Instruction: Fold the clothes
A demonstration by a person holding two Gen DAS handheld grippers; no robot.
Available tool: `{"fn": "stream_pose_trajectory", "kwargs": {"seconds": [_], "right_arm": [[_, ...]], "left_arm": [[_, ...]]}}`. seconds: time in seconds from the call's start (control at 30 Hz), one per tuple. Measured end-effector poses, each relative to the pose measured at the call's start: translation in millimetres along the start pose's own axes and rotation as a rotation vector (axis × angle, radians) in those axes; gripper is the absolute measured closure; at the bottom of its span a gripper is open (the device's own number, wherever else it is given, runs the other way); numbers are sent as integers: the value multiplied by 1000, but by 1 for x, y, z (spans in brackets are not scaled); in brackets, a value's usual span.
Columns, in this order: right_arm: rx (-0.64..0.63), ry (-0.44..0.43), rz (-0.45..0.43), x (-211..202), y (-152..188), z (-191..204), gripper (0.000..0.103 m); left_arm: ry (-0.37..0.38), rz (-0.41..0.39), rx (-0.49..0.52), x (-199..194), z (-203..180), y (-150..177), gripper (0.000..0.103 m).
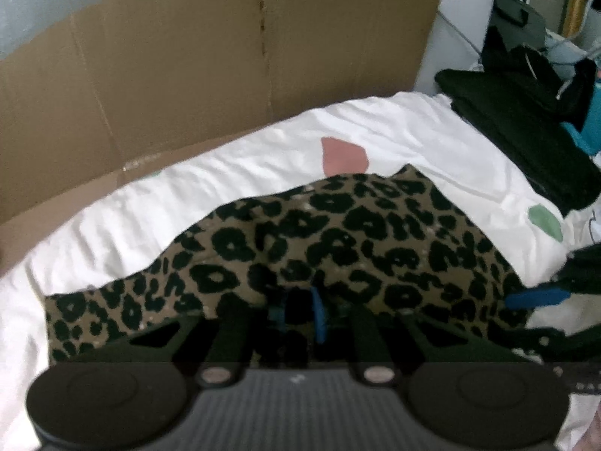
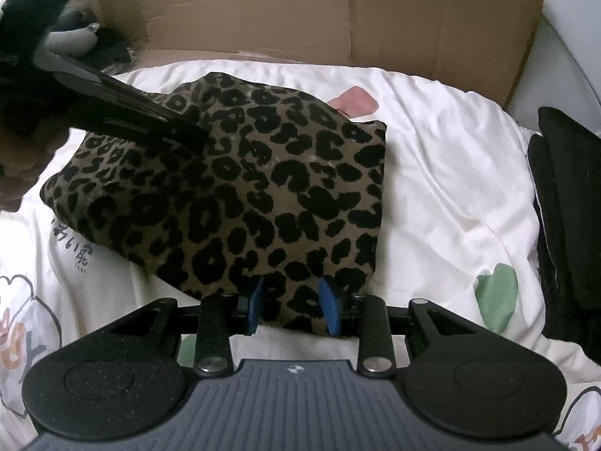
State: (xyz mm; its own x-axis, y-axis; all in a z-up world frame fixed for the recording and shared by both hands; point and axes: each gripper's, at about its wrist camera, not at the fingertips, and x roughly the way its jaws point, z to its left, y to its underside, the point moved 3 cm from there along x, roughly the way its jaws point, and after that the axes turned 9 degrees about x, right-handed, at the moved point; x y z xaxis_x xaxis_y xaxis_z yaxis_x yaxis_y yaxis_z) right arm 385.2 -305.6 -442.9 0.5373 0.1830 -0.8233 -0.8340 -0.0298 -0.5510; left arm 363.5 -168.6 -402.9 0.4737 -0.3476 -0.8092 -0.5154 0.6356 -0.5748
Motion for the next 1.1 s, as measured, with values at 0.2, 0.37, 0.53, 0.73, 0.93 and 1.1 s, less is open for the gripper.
{"fn": "stream_pose_trajectory", "kwargs": {"seconds": [0.2, 0.37, 0.53, 0.73, 0.93, 1.1], "right_arm": [[18, -5, -1, 2, 0, 0, 65], [41, -8, 2, 1, -2, -1, 65], [48, -9, 2, 1, -1, -2, 65], [42, -11, 3, 2, -2, -3, 65], [39, -13, 3, 4, -3, -3, 65], [38, -18, 3, 4, -3, -5, 65]], "left_arm": [[28, -64, 74, -25, -33, 2, 68], [85, -96, 93, -33, -62, 9, 68], [145, -86, 105, -28, -79, 24, 70], [126, -53, 129, -17, -83, 44, 71], [73, -47, 145, -18, -75, 55, 70], [31, -33, 122, -30, -58, 74, 71]]}}
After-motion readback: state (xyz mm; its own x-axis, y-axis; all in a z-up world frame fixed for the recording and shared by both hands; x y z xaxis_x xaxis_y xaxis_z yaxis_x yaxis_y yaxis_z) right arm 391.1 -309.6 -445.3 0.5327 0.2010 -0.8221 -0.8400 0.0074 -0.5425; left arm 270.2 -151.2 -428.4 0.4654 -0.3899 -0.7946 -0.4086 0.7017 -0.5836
